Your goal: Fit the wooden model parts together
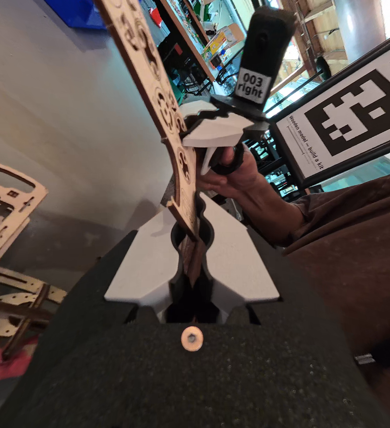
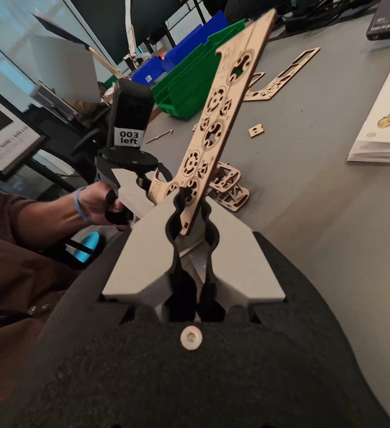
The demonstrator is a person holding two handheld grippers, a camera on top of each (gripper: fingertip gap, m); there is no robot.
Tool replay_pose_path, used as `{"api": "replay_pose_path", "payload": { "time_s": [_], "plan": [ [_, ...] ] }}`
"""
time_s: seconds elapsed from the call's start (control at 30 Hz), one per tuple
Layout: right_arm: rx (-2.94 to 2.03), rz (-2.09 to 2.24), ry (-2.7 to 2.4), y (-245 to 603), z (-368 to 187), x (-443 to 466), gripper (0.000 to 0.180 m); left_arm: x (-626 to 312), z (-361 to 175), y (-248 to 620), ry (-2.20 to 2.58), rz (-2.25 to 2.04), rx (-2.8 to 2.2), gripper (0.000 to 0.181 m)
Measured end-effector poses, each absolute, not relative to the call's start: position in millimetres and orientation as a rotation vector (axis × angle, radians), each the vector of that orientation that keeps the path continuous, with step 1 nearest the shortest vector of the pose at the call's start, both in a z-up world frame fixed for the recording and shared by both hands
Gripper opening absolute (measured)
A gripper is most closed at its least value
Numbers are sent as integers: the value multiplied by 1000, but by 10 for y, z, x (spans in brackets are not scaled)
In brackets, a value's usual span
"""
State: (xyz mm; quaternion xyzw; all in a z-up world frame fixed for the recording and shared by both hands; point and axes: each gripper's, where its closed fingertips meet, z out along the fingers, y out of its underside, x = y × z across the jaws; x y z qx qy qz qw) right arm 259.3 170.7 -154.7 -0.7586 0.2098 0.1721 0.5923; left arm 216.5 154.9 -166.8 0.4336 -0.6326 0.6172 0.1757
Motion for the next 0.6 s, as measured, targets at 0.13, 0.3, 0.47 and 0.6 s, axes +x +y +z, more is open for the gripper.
{"api": "replay_pose_path", "payload": {
  "time_s": [0.13, 0.3, 0.47, 0.6],
  "plan": [
    [-1892, 248, 506, 1679, -1743, 2663, 5, 2162, -1674, 1538, -1844, 1755, 1219, 2],
    [-1814, 349, 583, 1664, -1673, 2700, 3, 2237, -1805, 1573, -1950, 1699, 1313, 0],
    [-1793, 370, 605, 1688, -1662, 2714, 13, 2253, -1792, 1611, -1867, 1703, 1322, 0],
    [-1730, 389, 611, 1575, -1571, 2817, 24, 2276, -1713, 1707, -1858, 1734, 1312, 0]
  ]
}}
